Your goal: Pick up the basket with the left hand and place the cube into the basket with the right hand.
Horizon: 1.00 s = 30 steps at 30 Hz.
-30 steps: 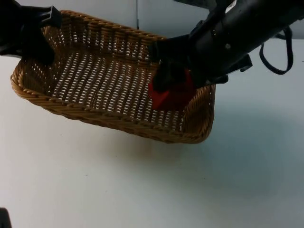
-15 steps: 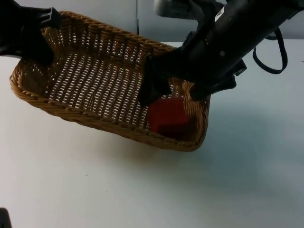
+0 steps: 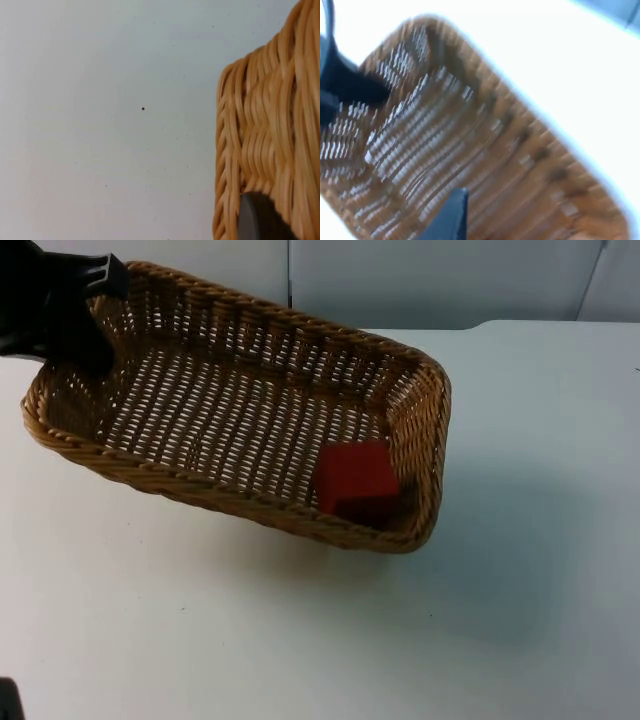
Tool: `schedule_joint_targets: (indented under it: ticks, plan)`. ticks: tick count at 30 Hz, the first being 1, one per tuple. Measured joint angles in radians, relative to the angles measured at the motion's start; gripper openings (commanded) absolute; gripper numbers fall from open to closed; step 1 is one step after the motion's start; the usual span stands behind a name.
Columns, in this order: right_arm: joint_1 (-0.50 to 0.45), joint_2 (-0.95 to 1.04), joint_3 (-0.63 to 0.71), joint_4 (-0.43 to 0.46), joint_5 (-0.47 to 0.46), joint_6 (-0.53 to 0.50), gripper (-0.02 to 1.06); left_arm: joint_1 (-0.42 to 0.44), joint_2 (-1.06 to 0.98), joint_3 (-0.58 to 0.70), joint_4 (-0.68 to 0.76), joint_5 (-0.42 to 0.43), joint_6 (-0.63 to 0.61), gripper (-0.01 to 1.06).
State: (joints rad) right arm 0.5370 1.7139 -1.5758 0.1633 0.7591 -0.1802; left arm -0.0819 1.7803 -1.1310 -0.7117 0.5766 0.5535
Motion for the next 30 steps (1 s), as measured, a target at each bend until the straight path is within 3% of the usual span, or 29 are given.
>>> schedule_joint_targets:
  ticks: [8, 13, 18, 28, 30]
  plan:
    - [-0.081, -0.14, -0.198, -0.125, 0.155, 0.018, 1.03, 0.0, 0.0, 0.0, -0.027, -0.026, 0.0, 0.0]
    - [-0.089, -0.199, -0.21, -0.148, 0.167, 0.022, 1.03, 0.0, 0.014, 0.0, -0.127, -0.023, 0.025, 0.0]
    - [-0.089, -0.229, -0.21, -0.156, 0.188, 0.022, 1.03, 0.0, 0.089, 0.0, -0.276, 0.075, 0.112, 0.0]
    - [-0.089, -0.229, -0.21, -0.163, 0.219, 0.022, 1.03, -0.013, 0.23, 0.0, -0.303, 0.104, 0.187, 0.01]
    - [-0.089, -0.229, -0.21, -0.163, 0.219, 0.022, 1.03, -0.013, 0.239, 0.0, -0.305, 0.102, 0.207, 0.11]
